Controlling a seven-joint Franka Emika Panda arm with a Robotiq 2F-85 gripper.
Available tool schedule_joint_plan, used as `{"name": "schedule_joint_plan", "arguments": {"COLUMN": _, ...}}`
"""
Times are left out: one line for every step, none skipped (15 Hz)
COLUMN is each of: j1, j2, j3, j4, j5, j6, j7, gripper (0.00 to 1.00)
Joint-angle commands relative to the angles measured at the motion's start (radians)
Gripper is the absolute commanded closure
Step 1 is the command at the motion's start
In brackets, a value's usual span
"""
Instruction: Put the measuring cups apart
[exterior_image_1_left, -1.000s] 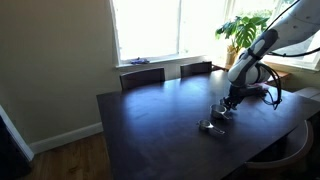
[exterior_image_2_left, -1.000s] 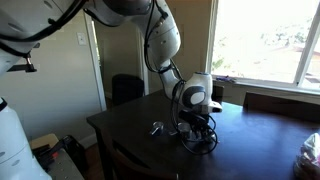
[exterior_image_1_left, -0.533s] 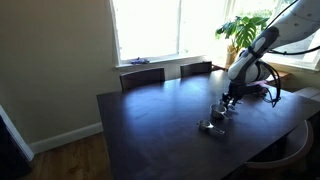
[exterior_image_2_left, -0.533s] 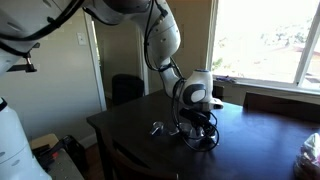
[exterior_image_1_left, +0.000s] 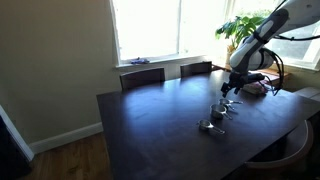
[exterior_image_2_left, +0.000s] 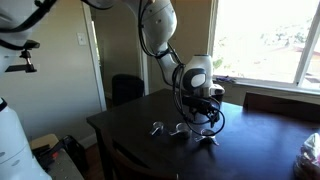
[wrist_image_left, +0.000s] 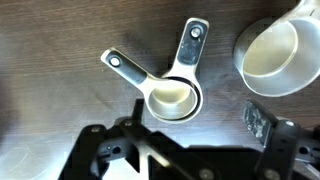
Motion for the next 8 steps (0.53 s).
{"name": "schedule_joint_plan", "arguments": {"j1": 0.002, "j2": -0.055, "j3": -0.013, "j4": 0.002, "j5": -0.045, "j6": -0.098, "j7": -0.035, "gripper": 0.00}}
{"name": "schedule_joint_plan", "arguments": {"j1": 0.008, "j2": -0.050, "j3": -0.022, "j4": 0.019, "j5": -0.058, "j6": -0.123, "j7": -0.035, "gripper": 0.00}}
{"name": "schedule_joint_plan", "arguments": {"j1": 0.015, "j2": -0.035, "j3": -0.032, "j4": 0.046, "j5": -0.076, "j6": -0.150, "j7": -0.033, "gripper": 0.00}}
{"name": "schedule_joint_plan", "arguments": {"j1": 0.018, "j2": -0.021, "j3": -0.039, "j4": 0.068, "j5": -0.095, "j6": -0.170, "j7": -0.038, "gripper": 0.00}}
{"name": "schedule_joint_plan", "arguments": {"j1": 0.022, "j2": -0.007, "j3": -0.045, "j4": 0.090, "j5": -0.112, "j6": -0.184, "j7": -0.037, "gripper": 0.00}}
{"name": "schedule_joint_plan", "arguments": {"j1": 0.019, "j2": 0.009, "j3": -0.043, "j4": 0.112, "j5": -0.125, "j6": -0.197, "j7": -0.046, "gripper": 0.00}}
{"name": "schedule_joint_plan", "arguments": {"j1": 0.019, "j2": 0.027, "j3": -0.045, "j4": 0.133, "j5": -0.134, "j6": -0.190, "j7": -0.043, "gripper": 0.00}}
{"name": "schedule_joint_plan", "arguments": {"j1": 0.020, "j2": 0.044, "j3": -0.048, "j4": 0.156, "j5": -0.143, "j6": -0.205, "j7": -0.041, "gripper": 0.00}}
